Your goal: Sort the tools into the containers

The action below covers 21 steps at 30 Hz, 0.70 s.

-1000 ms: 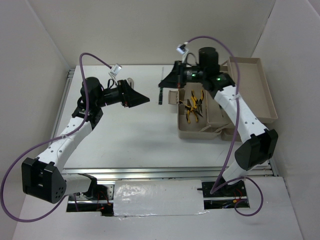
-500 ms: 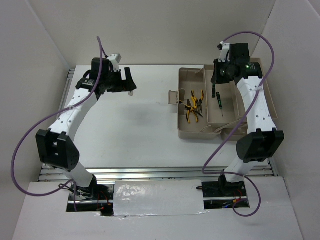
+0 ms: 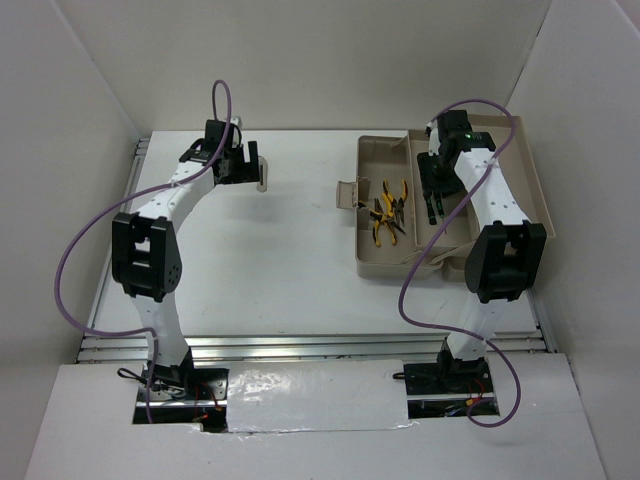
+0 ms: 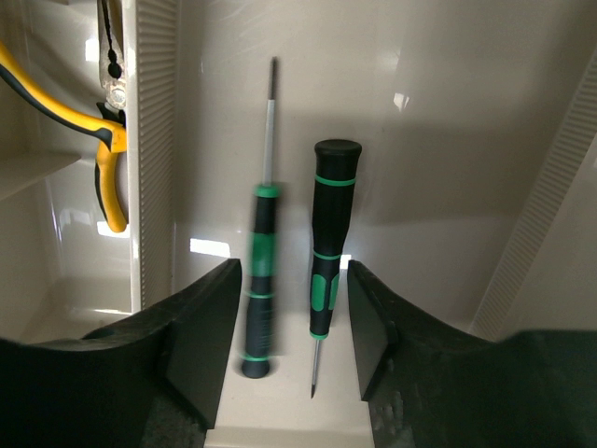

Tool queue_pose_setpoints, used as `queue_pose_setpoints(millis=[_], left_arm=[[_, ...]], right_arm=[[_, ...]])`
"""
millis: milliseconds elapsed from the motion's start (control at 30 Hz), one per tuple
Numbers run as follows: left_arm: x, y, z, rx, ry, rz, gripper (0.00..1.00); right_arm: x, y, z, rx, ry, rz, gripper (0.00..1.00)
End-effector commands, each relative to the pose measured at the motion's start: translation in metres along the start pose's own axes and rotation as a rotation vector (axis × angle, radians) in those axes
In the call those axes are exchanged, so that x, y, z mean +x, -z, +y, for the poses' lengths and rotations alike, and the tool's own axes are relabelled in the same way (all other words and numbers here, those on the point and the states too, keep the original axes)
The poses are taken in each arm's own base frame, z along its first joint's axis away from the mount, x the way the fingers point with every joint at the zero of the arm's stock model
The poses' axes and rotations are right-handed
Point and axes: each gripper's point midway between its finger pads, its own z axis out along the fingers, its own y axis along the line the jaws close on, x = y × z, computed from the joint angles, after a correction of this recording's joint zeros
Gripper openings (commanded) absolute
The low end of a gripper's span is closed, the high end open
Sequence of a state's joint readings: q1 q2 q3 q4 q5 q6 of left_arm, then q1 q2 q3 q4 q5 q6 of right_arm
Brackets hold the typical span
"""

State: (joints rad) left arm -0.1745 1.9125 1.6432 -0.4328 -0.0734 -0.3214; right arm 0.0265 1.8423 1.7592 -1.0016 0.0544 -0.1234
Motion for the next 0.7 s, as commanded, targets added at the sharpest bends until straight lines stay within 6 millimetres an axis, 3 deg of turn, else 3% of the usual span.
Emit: queue_pose_setpoints(millis=[0, 167, 200, 267, 367, 567, 600, 667], left_arm=[[-0.015, -0.033, -0.002, -0.010, -0.061, -0.059, 0.95], [-0.019, -0.070, -0.003, -0.015, -0.082, -0.124, 0.87], [-0.011, -0.082, -0.002, -0.014, -0.085, -0.105, 0.84], [-0.019, -0.091, -0.004, -0.014, -0.077, -0.123, 0.82], [-0.011, -0.117, -0.006, -0.002, -0.069, -0.107, 0.81], [-0.008, -0.145, -0.020, 0.030, -0.075, -0.127, 0.82], [-0.015, -0.146, -0.021, 0.016, -0.073, -0.146, 0.82], [-0.007, -0.159, -0.023, 0.000, -0.084, -0.133, 0.81]], right_arm=[[-0.012, 0.008, 0.003, 0.003, -0.010, -0.033, 0.57], [-0.023, 0.036, 0.023, -0.094, -0.013, -0.098, 0.60], [-0.027, 0.045, 0.027, -0.117, -0.014, -0.122, 0.60], [-0.031, 0.055, 0.031, -0.135, -0.014, -0.152, 0.60], [-0.034, 0.070, 0.036, -0.166, -0.013, -0.194, 0.61], [-0.036, 0.092, 0.043, -0.219, -0.015, -0.229, 0.61], [-0.036, 0.093, 0.044, -0.223, -0.017, -0.228, 0.61], [-0.038, 0.100, 0.046, -0.238, -0.018, -0.239, 0.61]])
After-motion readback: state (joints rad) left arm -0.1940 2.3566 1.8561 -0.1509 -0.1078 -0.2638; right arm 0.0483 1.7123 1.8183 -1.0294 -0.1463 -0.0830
